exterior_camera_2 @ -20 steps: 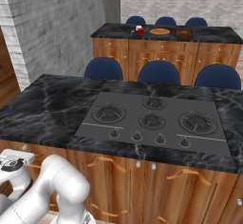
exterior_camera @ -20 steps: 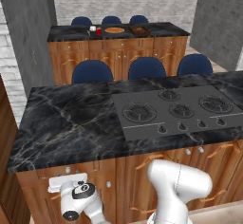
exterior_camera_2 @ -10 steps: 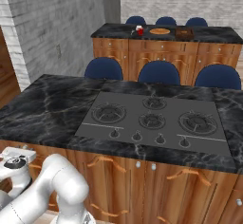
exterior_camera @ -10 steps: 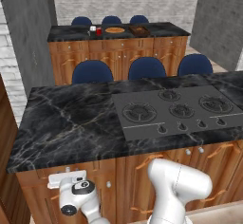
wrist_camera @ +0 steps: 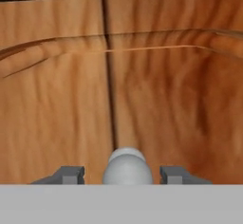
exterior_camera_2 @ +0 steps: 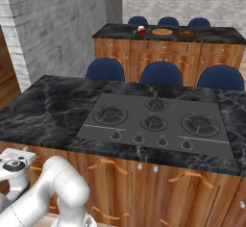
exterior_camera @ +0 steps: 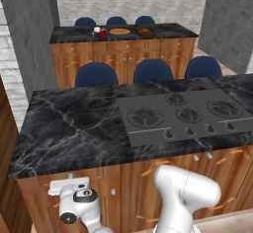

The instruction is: Take the pizza cutter from the drawer on the left and place it on the dining counter for cutting.

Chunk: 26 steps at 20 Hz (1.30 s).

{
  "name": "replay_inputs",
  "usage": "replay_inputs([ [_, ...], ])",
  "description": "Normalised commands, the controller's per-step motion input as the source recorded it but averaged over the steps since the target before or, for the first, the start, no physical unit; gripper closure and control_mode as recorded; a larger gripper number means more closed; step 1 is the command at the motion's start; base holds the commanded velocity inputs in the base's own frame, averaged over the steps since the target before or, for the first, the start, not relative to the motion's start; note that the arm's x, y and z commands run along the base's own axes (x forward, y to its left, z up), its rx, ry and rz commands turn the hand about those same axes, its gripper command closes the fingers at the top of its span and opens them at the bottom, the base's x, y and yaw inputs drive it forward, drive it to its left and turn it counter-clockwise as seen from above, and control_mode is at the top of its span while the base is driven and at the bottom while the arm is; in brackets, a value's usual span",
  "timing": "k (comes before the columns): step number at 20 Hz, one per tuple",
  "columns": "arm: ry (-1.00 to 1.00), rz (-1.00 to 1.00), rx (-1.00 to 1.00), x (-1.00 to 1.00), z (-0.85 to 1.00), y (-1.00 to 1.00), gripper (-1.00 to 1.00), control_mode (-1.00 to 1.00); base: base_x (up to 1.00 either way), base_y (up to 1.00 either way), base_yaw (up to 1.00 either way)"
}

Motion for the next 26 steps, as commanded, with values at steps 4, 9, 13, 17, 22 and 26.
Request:
replay_inputs([
  [4,-0.02,0.00,0.00,0.00,0.00,0.01,1.00,-1.00,0.00,0.00,0.00],
  [9,-0.04,0.00,0.00,0.00,0.00,0.00,1.00,-1.00,0.00,0.00,0.00],
  [13,0.00,0.00,0.00,-0.28,-0.08,0.00,1.00,-1.00,0.00,0.00,0.00],
  [17,0.00,0.00,0.00,-0.61,-0.11,0.00,1.00,-1.00,0.00,0.00,0.00],
  [22,0.00,0.00,0.00,-0.71,-0.14,0.00,1.00,-1.00,0.00,0.00,0.00],
  [26,0.00,0.00,0.00,-0.71,-0.20,0.00,1.00,-1.00,0.00,0.00,0.00],
])
